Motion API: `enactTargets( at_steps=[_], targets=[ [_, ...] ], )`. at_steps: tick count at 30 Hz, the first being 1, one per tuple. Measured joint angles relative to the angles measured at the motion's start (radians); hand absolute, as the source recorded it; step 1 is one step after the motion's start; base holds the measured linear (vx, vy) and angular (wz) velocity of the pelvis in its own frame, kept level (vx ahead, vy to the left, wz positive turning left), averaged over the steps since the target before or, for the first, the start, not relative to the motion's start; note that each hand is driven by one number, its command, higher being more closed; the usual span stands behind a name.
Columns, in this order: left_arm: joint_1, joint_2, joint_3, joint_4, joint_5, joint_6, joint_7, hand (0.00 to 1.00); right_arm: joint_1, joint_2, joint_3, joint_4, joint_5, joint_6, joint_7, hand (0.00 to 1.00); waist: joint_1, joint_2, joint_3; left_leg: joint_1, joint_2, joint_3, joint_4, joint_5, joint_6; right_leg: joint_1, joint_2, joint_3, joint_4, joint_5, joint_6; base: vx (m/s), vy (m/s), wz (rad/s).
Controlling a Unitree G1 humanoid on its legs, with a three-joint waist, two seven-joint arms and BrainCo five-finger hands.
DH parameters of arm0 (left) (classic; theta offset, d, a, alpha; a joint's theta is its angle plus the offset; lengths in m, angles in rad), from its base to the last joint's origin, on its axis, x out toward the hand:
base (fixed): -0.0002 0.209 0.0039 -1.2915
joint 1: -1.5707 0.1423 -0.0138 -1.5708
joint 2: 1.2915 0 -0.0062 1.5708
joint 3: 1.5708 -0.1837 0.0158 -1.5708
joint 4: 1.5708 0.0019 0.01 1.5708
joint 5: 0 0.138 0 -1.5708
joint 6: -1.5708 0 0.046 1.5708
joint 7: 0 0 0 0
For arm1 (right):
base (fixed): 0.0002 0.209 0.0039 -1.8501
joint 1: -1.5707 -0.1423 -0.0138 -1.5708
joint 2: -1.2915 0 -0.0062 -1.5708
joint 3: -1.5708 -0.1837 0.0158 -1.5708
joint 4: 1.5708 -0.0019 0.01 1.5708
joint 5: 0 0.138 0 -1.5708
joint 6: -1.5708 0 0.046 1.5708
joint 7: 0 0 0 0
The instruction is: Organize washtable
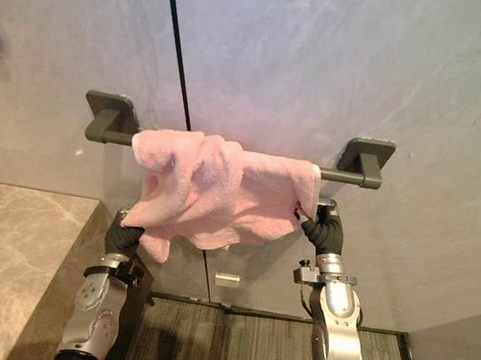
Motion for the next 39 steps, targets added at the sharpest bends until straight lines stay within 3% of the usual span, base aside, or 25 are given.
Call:
enactTargets(
  at_steps=[8, 30, 31, 39],
  targets=[
    [-0.005, -0.002, 0.003, 0.093, -0.016, 0.005, -0.005, 1.0, 0.01, 0.006, 0.001, 0.021, -0.005, 0.006, 0.003, 1.0, 0.003, -0.002, -0.001, -0.007, -0.001, -0.007, 0.006, -0.001, 0.0, -0.009, -0.001, 0.0, 0.006, -0.007, 0.01, 0.0, -0.002, 0.01],
    [0.035, 0.016, -0.038, 0.136, 0.014, 0.006, -0.026, 1.0, 0.029, 0.009, 0.0, 0.131, -0.04, 0.026, 0.0, 1.0, 0.006, -0.013, -0.007, -0.008, -0.002, -0.006, 0.007, -0.001, 0.0, -0.01, -0.001, 0.001, 0.005, -0.009, 0.012, 0.0, 0.0, 0.0],
    [0.035, 0.018, -0.038, 0.136, 0.022, 0.006, -0.026, 0.0, 0.029, 0.009, 0.0, 0.131, -0.04, 0.026, 0.0, 0.0, 0.006, -0.013, -0.007, -0.008, -0.002, -0.006, 0.007, -0.001, 0.0, -0.01, -0.001, 0.001, 0.005, -0.009, 0.011, 0.0, 0.0, 0.0],
    [0.047, 0.044, -0.045, 0.128, 0.045, 0.005, -0.023, 0.0, 0.044, 0.009, -0.043, 0.131, -0.04, 0.026, -0.03, 0.0, 0.007, -0.012, -0.006, -0.012, -0.002, -0.001, 0.007, -0.003, 0.001, -0.015, -0.001, 0.006, 0.003, -0.009, 0.011, 0.0, 0.0, 0.0]
  ],
)
